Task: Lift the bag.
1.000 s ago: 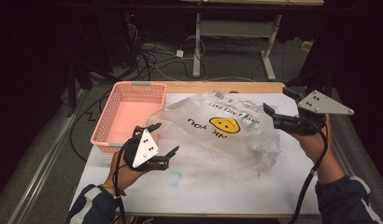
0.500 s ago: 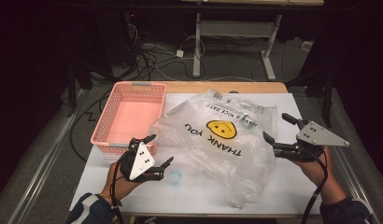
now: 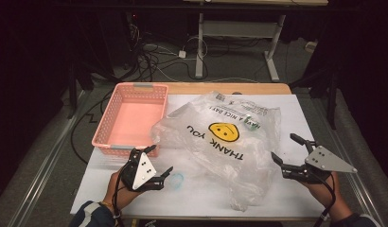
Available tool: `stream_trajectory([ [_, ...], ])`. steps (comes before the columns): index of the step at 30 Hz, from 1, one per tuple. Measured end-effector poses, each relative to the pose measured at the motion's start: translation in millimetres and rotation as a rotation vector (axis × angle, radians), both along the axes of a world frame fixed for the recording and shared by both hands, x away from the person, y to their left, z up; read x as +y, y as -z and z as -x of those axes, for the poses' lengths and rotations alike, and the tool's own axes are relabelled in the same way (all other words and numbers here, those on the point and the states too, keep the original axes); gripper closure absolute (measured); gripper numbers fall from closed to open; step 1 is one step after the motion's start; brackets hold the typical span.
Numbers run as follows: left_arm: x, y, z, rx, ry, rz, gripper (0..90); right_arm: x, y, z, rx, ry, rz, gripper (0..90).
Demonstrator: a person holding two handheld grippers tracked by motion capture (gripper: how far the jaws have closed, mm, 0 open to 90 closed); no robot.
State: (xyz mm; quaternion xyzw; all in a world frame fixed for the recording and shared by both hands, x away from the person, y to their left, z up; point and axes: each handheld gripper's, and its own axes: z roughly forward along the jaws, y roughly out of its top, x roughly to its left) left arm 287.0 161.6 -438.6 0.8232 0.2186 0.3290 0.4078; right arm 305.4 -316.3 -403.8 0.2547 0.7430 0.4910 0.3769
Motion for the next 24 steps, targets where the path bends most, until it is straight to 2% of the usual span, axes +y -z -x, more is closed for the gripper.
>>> stream_trajectory([
  [7,4.0,10.8,5.8,0.023,-0.014,-0.007,15.8,-5.8,31.3,15.0,0.04,0.012,0.035,17.6],
  [9,4.7,14.3,6.1,0.035,-0.018,-0.02,15.8,-6.8,39.7,18.9,0.059,0.003,0.037,17.6],
  [12,3.6,15.4,4.5,0.043,-0.015,-0.018,15.8,-4.6,48.4,21.5,0.086,-0.007,0.072,17.3],
  [14,3.2,14.9,5.0,0.037,-0.013,-0.017,15.8,-2.6,49.2,21.8,0.084,-0.014,0.087,17.3],
  [24,3.8,13.4,6.7,0.033,-0.004,-0.009,15.8,-2.0,46.3,23.1,0.075,-0.006,0.071,17.4],
])
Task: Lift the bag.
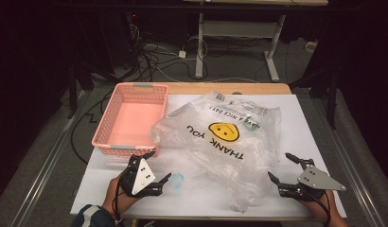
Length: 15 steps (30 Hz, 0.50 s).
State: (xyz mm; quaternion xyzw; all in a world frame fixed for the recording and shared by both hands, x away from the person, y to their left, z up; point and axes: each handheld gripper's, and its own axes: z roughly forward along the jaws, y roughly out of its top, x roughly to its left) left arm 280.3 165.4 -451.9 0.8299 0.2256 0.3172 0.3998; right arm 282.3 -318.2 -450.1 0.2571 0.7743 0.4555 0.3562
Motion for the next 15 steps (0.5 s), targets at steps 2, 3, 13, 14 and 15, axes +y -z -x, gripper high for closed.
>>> stream_trajectory([
  [2,-0.4,0.0,-0.5,0.003,0.002,-0.002,15.8,0.0,0.4,-0.3,0.001,0.001,0.004,17.4],
  [3,-0.7,0.1,-0.8,0.004,0.003,-0.004,15.8,0.0,0.5,-0.2,0.002,-0.001,0.003,17.4],
  [13,-3.3,1.4,-3.3,0.017,0.01,-0.015,15.8,0.1,0.7,-0.6,0.003,-0.008,0.01,17.4],
  [14,-3.5,1.6,-3.7,0.017,0.011,-0.017,15.8,0.2,0.9,-0.8,0.003,-0.006,0.013,17.4],
  [15,-3.8,1.7,-4.0,0.017,0.012,-0.019,15.8,0.3,1.2,-0.9,0.003,-0.006,0.017,17.4],
])
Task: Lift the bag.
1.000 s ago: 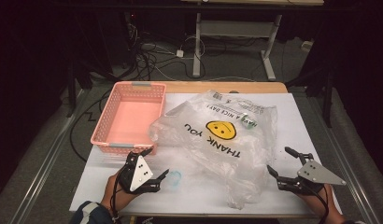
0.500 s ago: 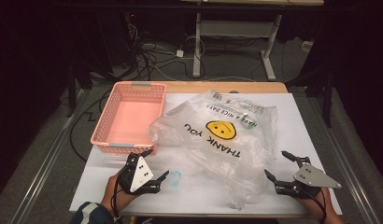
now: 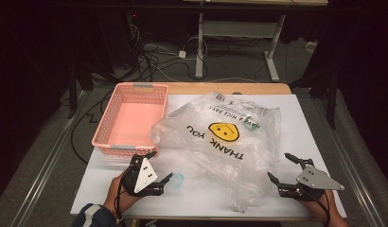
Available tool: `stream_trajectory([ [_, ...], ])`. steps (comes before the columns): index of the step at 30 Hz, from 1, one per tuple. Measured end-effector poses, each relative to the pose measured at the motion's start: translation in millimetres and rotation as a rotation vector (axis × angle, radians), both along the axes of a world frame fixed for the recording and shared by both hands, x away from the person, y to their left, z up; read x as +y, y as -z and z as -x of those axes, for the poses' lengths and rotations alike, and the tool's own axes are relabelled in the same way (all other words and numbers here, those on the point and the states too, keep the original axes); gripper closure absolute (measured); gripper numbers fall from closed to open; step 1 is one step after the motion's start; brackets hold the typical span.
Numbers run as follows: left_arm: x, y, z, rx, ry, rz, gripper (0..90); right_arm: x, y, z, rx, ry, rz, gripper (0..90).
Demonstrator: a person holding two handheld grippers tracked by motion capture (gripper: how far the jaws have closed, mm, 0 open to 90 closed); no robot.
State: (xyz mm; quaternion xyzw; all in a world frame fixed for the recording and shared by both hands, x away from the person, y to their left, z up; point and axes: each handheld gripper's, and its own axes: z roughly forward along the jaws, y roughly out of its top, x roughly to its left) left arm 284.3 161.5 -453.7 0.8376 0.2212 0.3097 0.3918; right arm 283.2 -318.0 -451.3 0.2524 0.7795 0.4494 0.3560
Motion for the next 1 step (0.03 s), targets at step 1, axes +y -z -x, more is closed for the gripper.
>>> stream_trajectory([
  [1,-0.4,0.1,-0.4,0.001,0.001,-0.002,15.8,-0.1,0.2,-0.1,0.0,-0.001,0.0,17.4],
])
